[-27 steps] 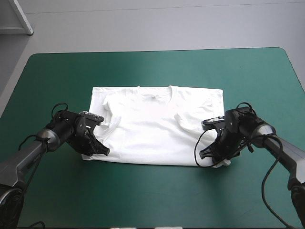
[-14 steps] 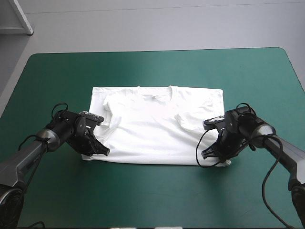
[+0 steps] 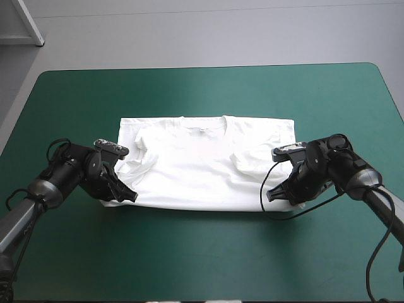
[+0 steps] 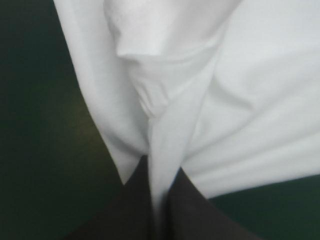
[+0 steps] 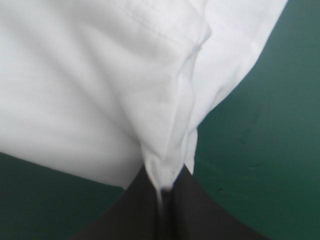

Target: Fold the cloth

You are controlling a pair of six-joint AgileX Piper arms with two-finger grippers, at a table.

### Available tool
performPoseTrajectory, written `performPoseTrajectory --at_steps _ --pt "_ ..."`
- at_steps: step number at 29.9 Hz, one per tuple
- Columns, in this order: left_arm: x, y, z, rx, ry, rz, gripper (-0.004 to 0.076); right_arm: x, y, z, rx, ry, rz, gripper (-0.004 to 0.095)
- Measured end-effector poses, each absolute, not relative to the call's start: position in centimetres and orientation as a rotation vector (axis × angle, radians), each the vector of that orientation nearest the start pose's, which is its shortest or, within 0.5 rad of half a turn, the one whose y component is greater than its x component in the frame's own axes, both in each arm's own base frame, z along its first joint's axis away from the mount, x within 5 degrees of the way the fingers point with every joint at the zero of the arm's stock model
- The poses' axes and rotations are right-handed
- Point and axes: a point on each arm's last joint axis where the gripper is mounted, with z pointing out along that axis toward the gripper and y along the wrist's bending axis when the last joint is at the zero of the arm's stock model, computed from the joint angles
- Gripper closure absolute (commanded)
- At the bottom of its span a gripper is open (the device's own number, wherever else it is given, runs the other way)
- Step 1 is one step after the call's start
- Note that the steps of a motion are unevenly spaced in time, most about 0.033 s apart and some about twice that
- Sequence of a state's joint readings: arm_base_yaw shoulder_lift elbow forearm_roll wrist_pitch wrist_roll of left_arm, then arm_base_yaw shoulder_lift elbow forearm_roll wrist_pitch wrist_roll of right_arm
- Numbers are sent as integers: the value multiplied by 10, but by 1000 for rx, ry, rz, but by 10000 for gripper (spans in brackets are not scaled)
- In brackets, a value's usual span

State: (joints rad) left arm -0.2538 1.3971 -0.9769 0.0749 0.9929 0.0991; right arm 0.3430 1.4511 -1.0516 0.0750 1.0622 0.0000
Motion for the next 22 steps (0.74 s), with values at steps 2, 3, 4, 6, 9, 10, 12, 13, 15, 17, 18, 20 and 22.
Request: performPoseTrajectory --at_steps 2,3,4,6,9,10,12,13,15,17,18,20,22 --pt "255 -60 268 556 2809 65 705 255 97 273 -472 2878 160 921" --pt "258 -61 274 552 2789 61 705 257 98 279 -473 2857 164 921" --pt "262 -62 279 551 2769 60 705 260 99 284 -472 2831 168 921" --pt "271 -65 287 545 2733 59 705 266 101 296 -472 2778 170 921" --pt "287 -69 296 539 2697 57 705 277 103 314 -473 2697 154 921" --pt "294 -70 297 538 2691 58 705 281 103 320 -471 2672 145 922" --pt "308 -73 299 536 2683 61 705 292 104 327 -457 2639 109 922" --pt "315 -75 299 537 2682 64 705 299 105 327 -466 2629 80 922" --pt "330 -79 297 537 2678 66 705 311 106 329 -462 2612 45 922" --pt "344 -82 296 538 2673 71 705 323 108 326 -464 2610 11 922" --pt "352 -84 298 538 2662 74 705 329 110 326 -465 2606 -4 922" --pt "364 -87 301 535 2641 76 705 340 112 324 -456 2600 -30 922" --pt "377 -90 308 528 2610 75 705 350 114 325 -445 2586 -48 922"
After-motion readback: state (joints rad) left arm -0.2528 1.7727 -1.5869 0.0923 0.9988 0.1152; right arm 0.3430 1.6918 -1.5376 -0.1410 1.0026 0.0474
